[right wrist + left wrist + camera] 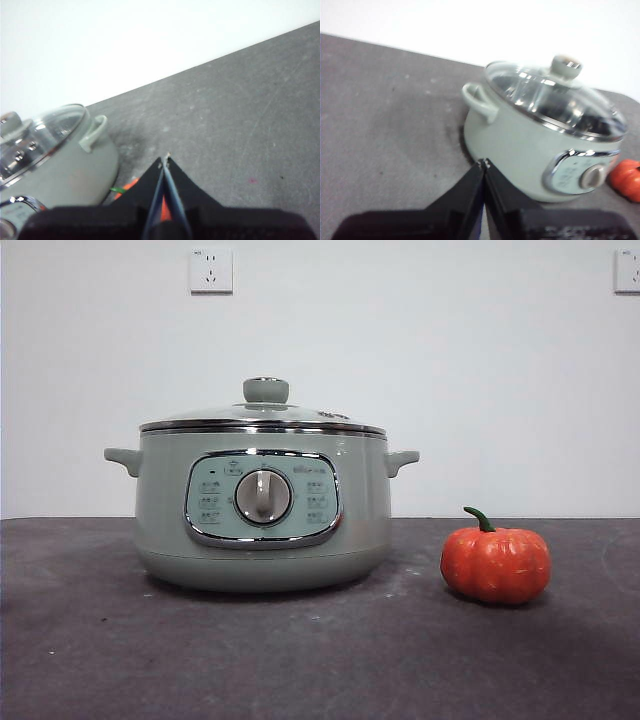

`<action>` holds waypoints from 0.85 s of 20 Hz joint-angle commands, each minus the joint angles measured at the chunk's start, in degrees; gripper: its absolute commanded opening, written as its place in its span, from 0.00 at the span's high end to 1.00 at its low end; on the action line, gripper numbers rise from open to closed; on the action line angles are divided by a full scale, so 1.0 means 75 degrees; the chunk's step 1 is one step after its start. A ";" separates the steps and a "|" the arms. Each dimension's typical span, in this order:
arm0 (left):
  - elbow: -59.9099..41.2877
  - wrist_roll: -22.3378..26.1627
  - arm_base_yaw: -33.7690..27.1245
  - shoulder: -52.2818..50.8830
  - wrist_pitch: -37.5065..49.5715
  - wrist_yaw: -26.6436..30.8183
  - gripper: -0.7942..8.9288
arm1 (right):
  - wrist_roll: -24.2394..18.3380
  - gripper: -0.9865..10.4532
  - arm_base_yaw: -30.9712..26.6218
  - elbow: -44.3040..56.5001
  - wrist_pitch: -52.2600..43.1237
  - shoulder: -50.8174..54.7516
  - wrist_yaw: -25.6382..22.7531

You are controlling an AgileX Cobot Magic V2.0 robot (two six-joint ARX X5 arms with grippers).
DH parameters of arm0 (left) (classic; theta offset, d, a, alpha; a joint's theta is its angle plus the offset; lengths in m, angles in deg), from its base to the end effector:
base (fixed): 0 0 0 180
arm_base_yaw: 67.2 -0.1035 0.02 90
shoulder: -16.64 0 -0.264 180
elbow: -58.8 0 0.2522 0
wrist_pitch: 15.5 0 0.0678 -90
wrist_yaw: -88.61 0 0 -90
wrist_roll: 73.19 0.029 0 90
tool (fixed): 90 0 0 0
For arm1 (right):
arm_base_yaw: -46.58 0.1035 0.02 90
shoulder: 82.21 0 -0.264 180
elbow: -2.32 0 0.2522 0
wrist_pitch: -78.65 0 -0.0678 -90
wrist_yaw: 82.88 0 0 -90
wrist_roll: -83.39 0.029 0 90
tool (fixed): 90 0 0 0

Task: Pick up the pumpkin,open the lid,put the pumpkin in the pot,close the lid

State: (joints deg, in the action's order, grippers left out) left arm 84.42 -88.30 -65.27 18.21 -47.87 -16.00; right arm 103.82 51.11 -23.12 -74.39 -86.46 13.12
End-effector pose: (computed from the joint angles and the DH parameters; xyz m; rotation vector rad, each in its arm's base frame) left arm 0.0810 -0.0100 0.1996 -0.2775 0.1820 -0.2675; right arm 0.0875 0.0100 0.2045 0.3566 0.1325 0.1637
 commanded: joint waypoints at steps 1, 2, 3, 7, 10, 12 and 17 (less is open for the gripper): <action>0.0443 -0.0047 -0.0017 0.0262 -0.0178 -0.0087 0.93 | 0.0052 0.92 0.0006 -0.0662 0.0338 -0.0414 0.0017; 0.0627 -0.0041 -0.0017 0.0379 -0.0283 -0.0090 0.93 | 0.0006 0.92 0.0006 -0.0898 0.0522 -0.0574 0.0047; 0.0866 -0.0026 -0.0017 0.0530 -0.0434 -0.0090 0.93 | -0.0114 0.92 0.0006 -0.1192 0.0746 -0.0775 0.0178; 0.1824 0.0443 -0.0017 0.1253 -0.1119 -0.0230 0.93 | -0.0804 0.92 0.0009 -0.2340 0.1591 -0.1612 0.0615; 0.2509 0.0845 -0.0017 0.1853 -0.1582 -0.0711 0.93 | -0.1341 0.92 0.0012 -0.3203 0.2331 -0.2308 0.0956; 0.2926 0.1052 -0.0017 0.2226 -0.1848 -0.1107 0.93 | -0.1737 0.92 0.0012 -0.3774 0.2850 -0.2774 0.1172; 0.3850 0.1480 -0.0012 0.3019 -0.2585 -0.1877 0.93 | -0.2620 0.92 0.0012 -0.5103 0.4100 -0.3858 0.1947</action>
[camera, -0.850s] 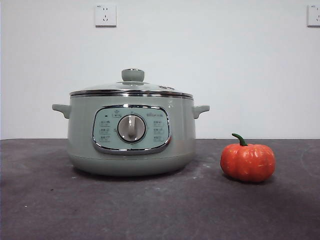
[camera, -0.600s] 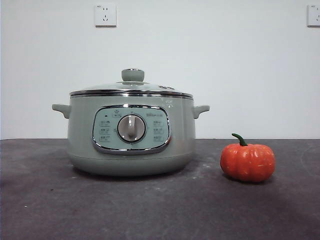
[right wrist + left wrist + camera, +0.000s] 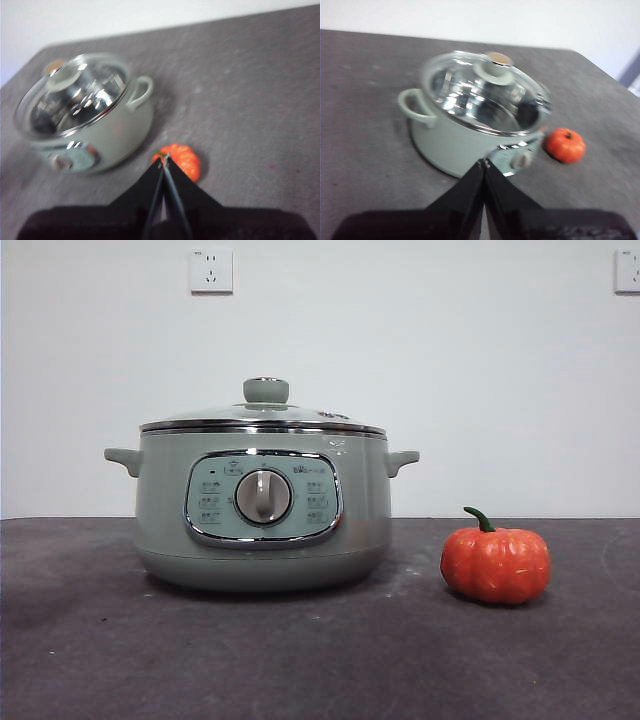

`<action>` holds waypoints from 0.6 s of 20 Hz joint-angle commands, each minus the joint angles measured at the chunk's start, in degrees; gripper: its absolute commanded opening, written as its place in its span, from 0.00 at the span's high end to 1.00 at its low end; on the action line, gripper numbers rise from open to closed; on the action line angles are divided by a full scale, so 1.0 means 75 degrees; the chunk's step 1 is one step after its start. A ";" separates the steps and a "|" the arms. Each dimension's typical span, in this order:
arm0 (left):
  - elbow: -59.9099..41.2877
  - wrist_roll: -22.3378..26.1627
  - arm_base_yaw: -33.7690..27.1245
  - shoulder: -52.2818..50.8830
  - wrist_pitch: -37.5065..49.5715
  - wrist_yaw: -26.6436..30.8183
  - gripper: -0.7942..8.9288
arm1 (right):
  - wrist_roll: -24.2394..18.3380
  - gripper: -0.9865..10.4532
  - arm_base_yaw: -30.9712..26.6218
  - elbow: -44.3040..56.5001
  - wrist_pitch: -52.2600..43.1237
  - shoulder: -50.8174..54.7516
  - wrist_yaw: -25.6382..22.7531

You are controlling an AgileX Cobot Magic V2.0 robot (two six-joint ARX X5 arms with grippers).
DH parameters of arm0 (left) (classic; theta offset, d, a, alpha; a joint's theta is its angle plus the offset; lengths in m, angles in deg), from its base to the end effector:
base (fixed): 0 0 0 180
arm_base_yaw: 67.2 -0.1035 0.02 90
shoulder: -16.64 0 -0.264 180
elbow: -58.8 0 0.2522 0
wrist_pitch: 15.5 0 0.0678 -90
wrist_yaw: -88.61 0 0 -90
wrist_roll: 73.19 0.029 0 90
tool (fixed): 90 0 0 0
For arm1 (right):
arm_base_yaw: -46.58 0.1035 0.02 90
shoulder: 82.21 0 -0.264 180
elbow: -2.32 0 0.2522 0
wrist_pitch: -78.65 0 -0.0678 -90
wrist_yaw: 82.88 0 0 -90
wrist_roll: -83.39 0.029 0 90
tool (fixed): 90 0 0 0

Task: Pick up the pumpkin,open the lid,put the pumpkin in the pot,close the lid

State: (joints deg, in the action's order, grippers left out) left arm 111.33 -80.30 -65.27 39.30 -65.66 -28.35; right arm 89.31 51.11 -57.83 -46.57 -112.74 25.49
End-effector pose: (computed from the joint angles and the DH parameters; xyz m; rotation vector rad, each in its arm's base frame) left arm 0.0824 -0.0159 0.2983 -0.1978 0.3802 -0.4770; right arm 0.0971 0.0169 0.3217 0.1536 0.4589 0.3704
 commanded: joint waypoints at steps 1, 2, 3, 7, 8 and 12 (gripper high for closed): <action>0.0437 0.0527 -0.0012 0.0353 -0.0376 -0.0318 0.93 | -0.0813 0.92 0.0012 -0.0723 0.0638 -0.0571 0.0460; 0.0603 0.0632 -0.0009 0.0493 -0.0542 -0.0466 0.93 | -0.0921 0.92 0.0015 -0.0956 0.0886 -0.0778 0.0627; 0.0731 0.0723 -0.0009 0.0603 -0.0670 -0.0560 0.93 | -0.0997 0.92 0.0015 -0.1137 0.1099 -0.0941 0.0775; 0.1160 0.1096 -0.0003 0.0973 -0.1227 -0.0854 0.93 | -0.1405 0.92 0.0058 -0.1746 0.1976 -0.1510 0.1163; 0.1201 0.1186 -0.0003 0.1011 -0.1309 -0.0848 0.93 | -0.1486 0.92 0.0085 -0.1830 0.2113 -0.1600 0.1160; 0.1209 0.1186 -0.0006 0.1061 -0.1384 -0.0836 0.91 | -0.1545 0.91 0.0108 -0.1883 0.2194 -0.1757 0.1148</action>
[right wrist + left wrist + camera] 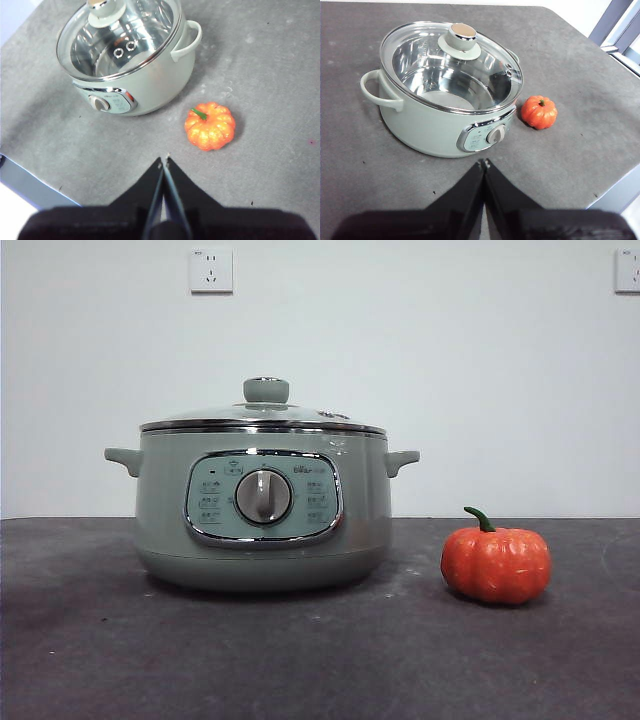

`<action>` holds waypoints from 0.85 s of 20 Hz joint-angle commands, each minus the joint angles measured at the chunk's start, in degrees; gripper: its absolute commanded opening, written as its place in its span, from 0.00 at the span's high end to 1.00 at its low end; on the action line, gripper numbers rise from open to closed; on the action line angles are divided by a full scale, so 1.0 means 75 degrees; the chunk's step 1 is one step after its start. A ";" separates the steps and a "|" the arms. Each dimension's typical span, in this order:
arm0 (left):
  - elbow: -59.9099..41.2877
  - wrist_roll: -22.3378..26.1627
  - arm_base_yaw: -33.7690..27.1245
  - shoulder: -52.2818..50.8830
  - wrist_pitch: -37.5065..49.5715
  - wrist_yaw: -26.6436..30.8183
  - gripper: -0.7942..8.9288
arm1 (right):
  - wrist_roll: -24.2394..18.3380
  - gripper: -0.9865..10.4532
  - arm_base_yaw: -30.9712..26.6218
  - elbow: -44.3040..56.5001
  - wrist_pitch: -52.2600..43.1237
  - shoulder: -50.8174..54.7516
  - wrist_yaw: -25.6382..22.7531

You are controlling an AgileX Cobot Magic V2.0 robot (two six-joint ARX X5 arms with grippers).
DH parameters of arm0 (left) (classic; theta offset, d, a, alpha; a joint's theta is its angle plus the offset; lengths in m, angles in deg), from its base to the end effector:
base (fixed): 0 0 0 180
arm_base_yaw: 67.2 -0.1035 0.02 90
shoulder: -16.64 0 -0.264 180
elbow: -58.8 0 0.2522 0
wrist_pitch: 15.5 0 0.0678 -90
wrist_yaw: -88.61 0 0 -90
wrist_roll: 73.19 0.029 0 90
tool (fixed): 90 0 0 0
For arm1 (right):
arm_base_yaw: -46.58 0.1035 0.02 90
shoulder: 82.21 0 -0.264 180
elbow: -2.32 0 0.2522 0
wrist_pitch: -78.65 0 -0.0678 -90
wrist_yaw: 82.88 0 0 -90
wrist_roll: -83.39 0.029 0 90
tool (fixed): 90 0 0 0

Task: Pick up the pumpkin,open the lid,put the pumpkin in the pot,close the lid

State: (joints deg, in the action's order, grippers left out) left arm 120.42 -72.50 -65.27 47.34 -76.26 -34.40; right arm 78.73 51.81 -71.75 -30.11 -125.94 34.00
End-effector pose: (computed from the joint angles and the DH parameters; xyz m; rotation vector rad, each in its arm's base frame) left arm 0.0887 -0.0188 0.3220 -0.1303 0.5058 -0.5988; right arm 0.1160 0.0238 0.3521 0.0599 0.6872 0.5642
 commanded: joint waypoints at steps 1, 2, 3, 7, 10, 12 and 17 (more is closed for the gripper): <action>-0.0003 0.0146 -0.0006 -0.0012 0.0032 -0.0020 0.84 | -0.0134 0.90 0.0015 -0.0026 0.0000 -0.0006 0.0012; -0.0003 0.0146 -0.0006 -0.0012 0.0032 -0.0009 0.64 | -0.0134 0.83 0.0015 -0.0026 -0.0003 -0.0006 0.0012; -0.0003 0.0143 -0.0006 -0.0012 0.0047 0.0006 0.34 | -0.0131 0.67 0.0015 -0.0026 -0.0003 -0.0006 0.0012; -0.0003 0.0140 -0.0006 -0.0012 0.0087 0.0012 0.11 | 0.0015 0.26 0.0015 -0.0026 -0.0003 -0.0038 0.0012; -0.0003 0.0143 -0.0006 -0.0012 0.0087 0.0012 0.11 | 0.0017 0.26 0.0020 -0.0026 -0.0006 -0.0134 0.0012; -0.0003 0.0140 -0.0006 -0.0012 0.0087 0.0003 0.11 | 0.0076 0.26 0.0050 -0.0026 -0.0017 -0.0297 0.0006; -0.0003 0.0143 -0.0006 -0.0012 0.0090 0.0000 0.11 | 0.0061 0.26 0.0877 -0.0026 -0.0522 -0.1303 -0.0667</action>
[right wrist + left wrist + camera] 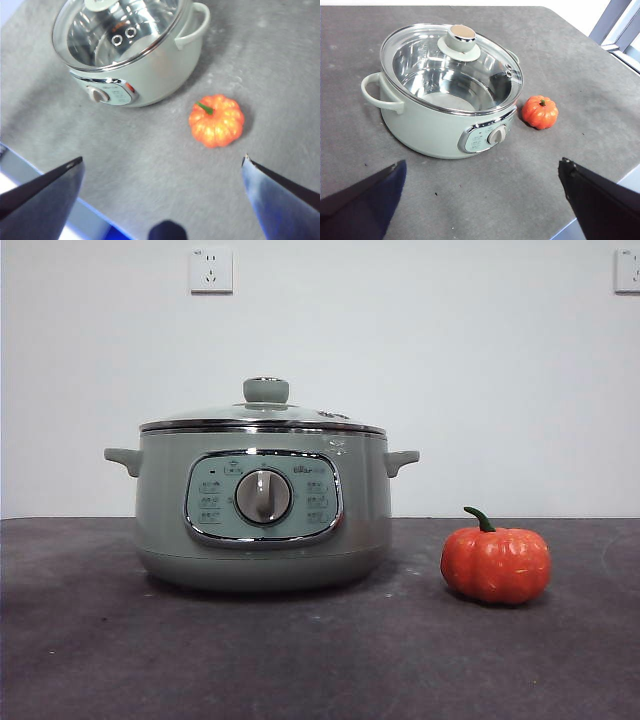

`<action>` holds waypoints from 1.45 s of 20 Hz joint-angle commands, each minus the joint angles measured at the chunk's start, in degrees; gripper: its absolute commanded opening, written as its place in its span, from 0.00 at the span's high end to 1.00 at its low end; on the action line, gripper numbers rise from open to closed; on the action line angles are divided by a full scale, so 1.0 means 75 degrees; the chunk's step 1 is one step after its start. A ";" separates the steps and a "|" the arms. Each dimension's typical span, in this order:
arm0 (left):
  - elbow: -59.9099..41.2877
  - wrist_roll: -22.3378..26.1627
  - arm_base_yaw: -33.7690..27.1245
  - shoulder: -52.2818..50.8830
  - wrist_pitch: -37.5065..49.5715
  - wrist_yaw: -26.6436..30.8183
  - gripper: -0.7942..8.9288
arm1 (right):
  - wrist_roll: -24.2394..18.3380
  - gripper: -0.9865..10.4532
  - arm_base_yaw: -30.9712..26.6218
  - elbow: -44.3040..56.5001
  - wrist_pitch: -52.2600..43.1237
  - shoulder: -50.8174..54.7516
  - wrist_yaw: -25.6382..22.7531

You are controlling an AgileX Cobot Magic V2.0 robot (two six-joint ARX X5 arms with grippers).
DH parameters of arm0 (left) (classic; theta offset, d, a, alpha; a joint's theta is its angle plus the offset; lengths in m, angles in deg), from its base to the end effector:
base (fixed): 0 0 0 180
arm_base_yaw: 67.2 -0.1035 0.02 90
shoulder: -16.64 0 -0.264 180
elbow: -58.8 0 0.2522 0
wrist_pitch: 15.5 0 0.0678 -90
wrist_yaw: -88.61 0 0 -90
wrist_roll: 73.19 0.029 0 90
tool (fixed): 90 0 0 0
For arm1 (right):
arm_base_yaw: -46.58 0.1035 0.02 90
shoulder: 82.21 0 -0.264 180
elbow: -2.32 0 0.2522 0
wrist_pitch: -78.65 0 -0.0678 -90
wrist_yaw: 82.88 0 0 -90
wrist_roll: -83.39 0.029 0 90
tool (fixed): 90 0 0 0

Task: Pick up the pumpkin,open the lid,put the pumpkin in the pot,close the lid

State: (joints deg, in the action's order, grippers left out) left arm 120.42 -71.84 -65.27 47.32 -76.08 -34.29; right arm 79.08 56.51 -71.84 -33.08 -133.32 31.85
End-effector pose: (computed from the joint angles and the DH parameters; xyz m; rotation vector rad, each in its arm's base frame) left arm 0.0888 -0.0188 0.3223 -0.1179 0.4990 -0.5999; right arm 0.1483 0.0383 0.3409 0.0340 0.7718 0.6020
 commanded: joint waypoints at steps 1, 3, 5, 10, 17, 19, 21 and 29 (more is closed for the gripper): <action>-0.0003 0.0052 -0.0006 -0.0009 0.0067 -0.0015 0.11 | -0.0061 0.26 0.0472 -0.0015 -0.0227 -0.0629 -0.0717; -0.0003 0.0055 -0.0006 -0.0009 0.0067 -0.0015 0.11 | -0.0210 0.26 0.0851 -0.0015 -0.0530 -0.1390 -0.1145; -0.0003 0.0055 -0.0006 -0.0009 0.0067 -0.0015 0.11 | -0.0239 0.26 0.1119 -0.0015 -0.1014 -0.2151 -0.1559; -0.0003 0.0055 -0.0006 -0.0009 0.0064 -0.0017 0.11 | -0.0391 0.25 0.1588 -0.0015 -0.2124 -0.3826 -0.2192; -0.0003 0.0041 -0.0006 -0.0009 0.0061 -0.0017 0.11 | -0.0501 0.25 0.1702 -0.0015 -0.3083 -0.5266 -0.2783; -0.0003 0.0029 -0.0006 -0.0009 0.0061 -0.0017 0.11 | -0.0609 0.25 0.1699 -0.0015 -0.3171 -0.5604 -0.2964; -0.0003 0.0029 -0.0006 -0.0009 0.0061 -0.0017 0.11 | -0.0609 0.25 0.1699 -0.0015 -0.3220 -0.5910 -0.2946; -0.0003 0.0029 -0.0006 -0.0009 0.0061 -0.0015 0.11 | -0.0341 0.80 0.1696 -0.0015 -0.3279 -0.6271 -0.2917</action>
State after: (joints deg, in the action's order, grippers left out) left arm 120.42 -71.87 -65.27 47.32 -76.08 -34.32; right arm 75.91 69.12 -71.93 -57.43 -179.86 9.93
